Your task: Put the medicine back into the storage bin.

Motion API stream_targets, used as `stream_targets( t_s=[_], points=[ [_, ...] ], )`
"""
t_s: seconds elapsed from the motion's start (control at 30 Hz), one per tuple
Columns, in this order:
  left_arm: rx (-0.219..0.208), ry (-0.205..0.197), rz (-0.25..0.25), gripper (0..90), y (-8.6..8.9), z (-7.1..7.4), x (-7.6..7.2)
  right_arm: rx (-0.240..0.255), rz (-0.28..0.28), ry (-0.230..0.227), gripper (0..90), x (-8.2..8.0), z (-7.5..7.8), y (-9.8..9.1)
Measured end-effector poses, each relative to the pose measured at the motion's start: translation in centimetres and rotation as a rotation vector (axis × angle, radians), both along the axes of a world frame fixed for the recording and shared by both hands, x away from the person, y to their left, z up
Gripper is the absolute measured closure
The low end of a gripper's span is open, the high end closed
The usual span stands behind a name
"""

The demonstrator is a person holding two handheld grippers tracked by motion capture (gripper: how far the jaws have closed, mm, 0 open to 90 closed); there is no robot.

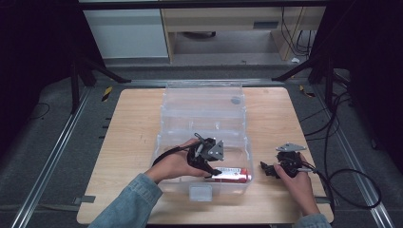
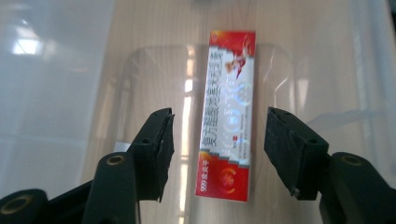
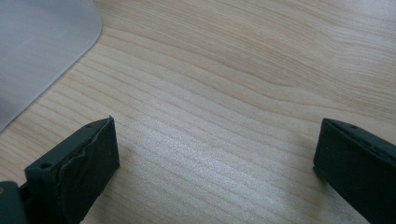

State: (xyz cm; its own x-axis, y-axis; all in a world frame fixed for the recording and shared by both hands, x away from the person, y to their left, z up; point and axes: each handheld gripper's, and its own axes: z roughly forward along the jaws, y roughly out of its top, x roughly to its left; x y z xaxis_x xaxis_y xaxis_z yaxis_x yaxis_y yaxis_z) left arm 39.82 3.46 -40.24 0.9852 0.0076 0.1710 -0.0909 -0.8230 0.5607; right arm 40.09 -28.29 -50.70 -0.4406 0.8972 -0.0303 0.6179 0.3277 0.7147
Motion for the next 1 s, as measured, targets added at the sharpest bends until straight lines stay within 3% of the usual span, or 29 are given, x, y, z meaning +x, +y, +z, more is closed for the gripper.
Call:
stream_targets(
  t_s=[0.23, 0.53, 1.0],
  points=[
    [-0.079, -0.034, 0.041, 39.3, 0.9, 2.0, -1.1, 0.000, 0.000, 0.000, 0.5, 0.0, 0.0, 0.0],
    [-0.098, -0.056, 0.116, 35.5, 2.5, 3.0, -1.3, 0.000, 0.000, 0.000, 0.5, 0.0, 0.0, 0.0],
    [-0.150, -0.088, 0.269, 26.1, 6.9, 3.8, -1.5, 0.000, 0.003, 0.000, 0.4, 0.0, 0.0, 0.0]
  ],
)
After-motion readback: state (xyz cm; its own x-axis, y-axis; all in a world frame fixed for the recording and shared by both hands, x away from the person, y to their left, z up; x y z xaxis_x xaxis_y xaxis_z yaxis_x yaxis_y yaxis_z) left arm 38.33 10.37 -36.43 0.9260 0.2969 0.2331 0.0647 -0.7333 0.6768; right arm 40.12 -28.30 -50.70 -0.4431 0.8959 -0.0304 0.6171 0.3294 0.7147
